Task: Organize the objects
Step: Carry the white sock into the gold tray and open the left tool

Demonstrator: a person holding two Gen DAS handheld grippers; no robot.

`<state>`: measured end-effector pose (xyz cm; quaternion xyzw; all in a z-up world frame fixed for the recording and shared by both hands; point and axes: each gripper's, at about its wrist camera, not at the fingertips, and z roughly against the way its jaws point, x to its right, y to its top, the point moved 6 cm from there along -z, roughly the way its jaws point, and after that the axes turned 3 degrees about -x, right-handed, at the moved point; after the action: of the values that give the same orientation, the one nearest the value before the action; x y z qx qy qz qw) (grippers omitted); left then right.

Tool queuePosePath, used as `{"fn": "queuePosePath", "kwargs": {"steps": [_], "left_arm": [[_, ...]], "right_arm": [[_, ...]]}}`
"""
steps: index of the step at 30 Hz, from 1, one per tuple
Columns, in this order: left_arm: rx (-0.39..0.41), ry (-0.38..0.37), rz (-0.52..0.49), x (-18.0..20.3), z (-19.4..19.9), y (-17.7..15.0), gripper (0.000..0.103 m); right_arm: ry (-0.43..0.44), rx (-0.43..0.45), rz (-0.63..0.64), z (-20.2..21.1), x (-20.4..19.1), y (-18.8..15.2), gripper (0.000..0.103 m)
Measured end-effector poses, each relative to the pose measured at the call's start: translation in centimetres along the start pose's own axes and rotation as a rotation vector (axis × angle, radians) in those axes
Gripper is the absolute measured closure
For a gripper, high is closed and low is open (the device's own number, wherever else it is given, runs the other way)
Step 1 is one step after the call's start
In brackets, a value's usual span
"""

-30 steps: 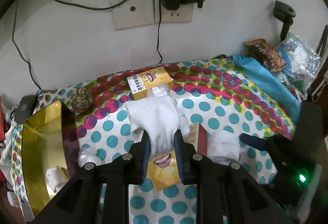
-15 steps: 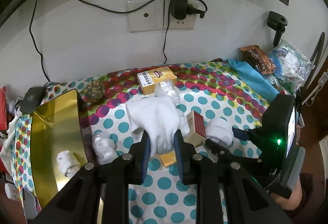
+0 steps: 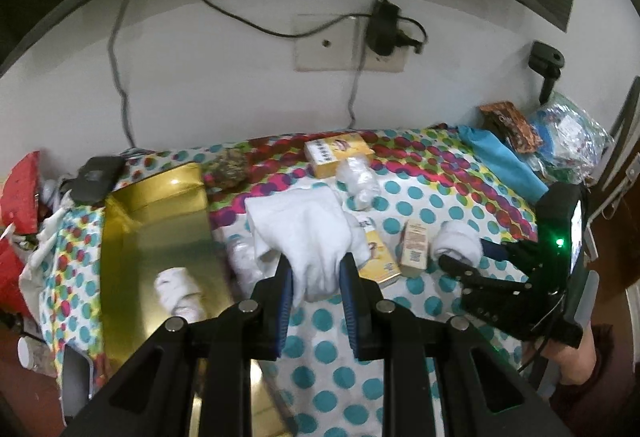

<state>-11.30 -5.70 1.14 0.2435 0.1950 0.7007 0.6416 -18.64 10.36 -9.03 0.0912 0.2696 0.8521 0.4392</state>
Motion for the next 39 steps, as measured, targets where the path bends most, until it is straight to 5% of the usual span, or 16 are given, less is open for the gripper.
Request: {"fn": "queuePosePath", "kwargs": {"steps": [10, 19, 39], "left_arm": [[-0.002, 0.121, 0.069, -7.1, 2.6, -0.9, 0.080], [-0.035, 0.173, 0.133, -12.5, 1.0, -1.5, 0.080], [-0.138, 0.145, 0.182, -14.5, -4.5, -3.8, 0.074]], "right_arm": [[0.003, 0.019, -0.008, 1.9, -0.2, -0.2, 0.055], [0.003, 0.046, 0.023, 4.5, -1.9, -0.2, 0.055], [0.025, 0.055, 0.120, 7.0, -7.8, 0.5, 0.055]]}}
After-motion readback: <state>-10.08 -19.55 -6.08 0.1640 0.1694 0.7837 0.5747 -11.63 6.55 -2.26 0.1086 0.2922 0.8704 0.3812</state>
